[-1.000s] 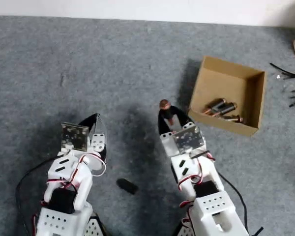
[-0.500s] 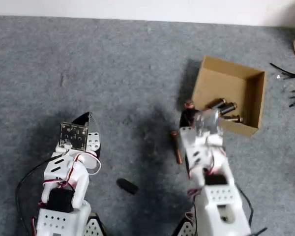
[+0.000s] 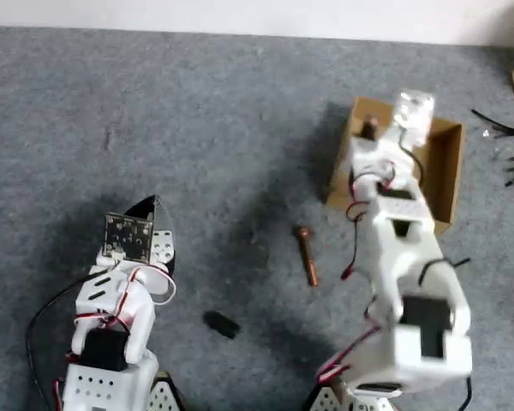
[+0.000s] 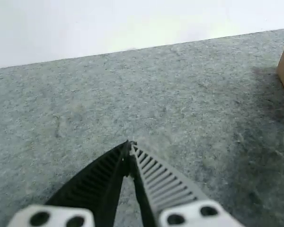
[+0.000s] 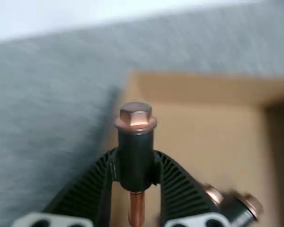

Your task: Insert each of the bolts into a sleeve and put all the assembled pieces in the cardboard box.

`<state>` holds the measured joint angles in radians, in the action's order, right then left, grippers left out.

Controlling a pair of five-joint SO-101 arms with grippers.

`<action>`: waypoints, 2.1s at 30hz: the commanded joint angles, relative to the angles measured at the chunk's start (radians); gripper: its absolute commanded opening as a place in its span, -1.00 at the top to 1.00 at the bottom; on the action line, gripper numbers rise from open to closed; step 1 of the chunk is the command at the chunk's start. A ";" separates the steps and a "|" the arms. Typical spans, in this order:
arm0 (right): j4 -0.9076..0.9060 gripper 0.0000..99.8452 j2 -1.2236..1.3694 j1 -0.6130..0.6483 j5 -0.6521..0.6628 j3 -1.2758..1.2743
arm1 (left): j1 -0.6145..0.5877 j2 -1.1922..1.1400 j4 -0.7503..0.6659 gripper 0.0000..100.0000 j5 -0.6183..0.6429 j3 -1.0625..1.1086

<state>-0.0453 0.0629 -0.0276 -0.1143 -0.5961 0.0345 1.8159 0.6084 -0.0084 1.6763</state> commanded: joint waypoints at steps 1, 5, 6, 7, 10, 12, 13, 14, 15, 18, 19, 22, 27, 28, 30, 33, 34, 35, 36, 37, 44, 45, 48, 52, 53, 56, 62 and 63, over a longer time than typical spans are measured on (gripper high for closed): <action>-0.002 0.99 0.036 -0.062 -0.025 0.090 | -0.012 0.002 -0.015 0.98 -0.003 0.018; -0.004 0.98 0.036 -0.059 -0.021 0.088 | -0.012 0.002 -0.015 0.98 -0.002 0.018; -0.005 0.98 0.036 -0.053 -0.021 0.087 | -0.012 0.002 -0.015 0.98 -0.002 0.018; -0.021 0.98 0.036 -0.047 -0.021 0.087 | -0.012 0.002 -0.015 0.98 -0.002 0.018; -0.114 0.98 0.036 -0.027 -0.021 0.093 | -0.012 0.002 -0.015 0.98 -0.002 0.018; -0.174 0.98 0.036 -0.013 -0.021 0.096 | -0.012 0.002 -0.015 0.98 -0.002 0.018; -0.191 0.98 0.036 -0.008 -0.021 0.097 | -0.012 0.002 -0.015 0.98 -0.002 0.018; -0.196 0.97 0.036 -0.001 -0.020 0.097 | -0.012 0.002 -0.015 0.98 -0.002 0.018; -0.199 0.94 0.036 0.004 -0.020 0.097 | -0.012 0.002 -0.015 0.98 -0.002 0.018; -0.200 0.75 0.036 0.010 -0.020 0.097 | -0.012 0.002 -0.015 0.98 -0.002 0.018; -0.200 0.69 0.036 0.012 -0.020 0.097 | -0.012 0.002 -0.015 0.98 -0.002 0.018; -0.200 0.66 0.035 0.013 -0.020 0.097 | -0.012 0.002 -0.015 0.98 -0.002 0.018; -0.200 0.66 -0.013 0.015 -0.020 0.091 | -0.012 0.002 -0.015 0.98 -0.002 0.018; -0.200 0.66 -0.054 0.016 -0.020 0.090 | -0.012 0.002 -0.015 0.98 -0.002 0.018; -0.220 0.67 -0.159 0.033 -0.018 0.048 | -0.012 0.002 -0.015 0.98 -0.002 0.018; -0.252 0.68 -0.358 0.090 -0.018 -0.084 | -0.012 0.002 -0.015 0.98 -0.002 0.018; -0.252 0.68 -0.429 0.114 -0.012 -0.142 | -0.012 0.002 -0.015 0.98 -0.002 0.018; -0.252 0.68 -0.498 0.140 0.015 -0.197 | -0.012 0.002 -0.015 0.98 -0.002 0.018; -0.252 0.68 -0.568 0.173 0.057 -0.251 | -0.012 0.002 -0.015 0.98 -0.002 0.018; -0.252 0.68 -0.633 0.211 0.098 -0.303 | -0.012 0.002 -0.015 0.98 -0.002 0.018; -0.493 0.68 -0.941 0.504 0.270 -0.545 | -0.019 0.004 -0.017 0.98 0.000 0.018; -0.552 0.68 -0.960 0.550 0.290 -0.542 | -0.022 0.005 -0.017 0.98 0.000 0.018; -0.699 0.68 -0.989 0.694 0.391 -0.542 | -0.082 0.007 -0.037 0.98 0.002 0.016; -0.814 0.68 -1.013 0.862 0.450 -0.545 | -0.145 0.004 -0.074 0.98 0.002 0.018; -0.829 0.68 -1.018 0.898 0.453 -0.545 | -0.151 0.004 -0.074 0.98 0.002 0.018; -0.865 0.68 -1.029 0.998 0.454 -0.545 | -0.171 0.005 -0.074 0.98 0.003 0.018; -0.865 0.68 -1.023 1.121 0.448 -0.549 | -0.177 0.005 -0.075 0.98 0.054 0.018; -0.865 0.68 -1.021 1.122 0.446 -0.550 | -0.177 0.005 -0.075 0.98 0.055 0.018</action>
<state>-0.9060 -0.9482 1.0618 0.3261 -1.1469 -0.1281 1.8159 0.5577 0.0345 1.6763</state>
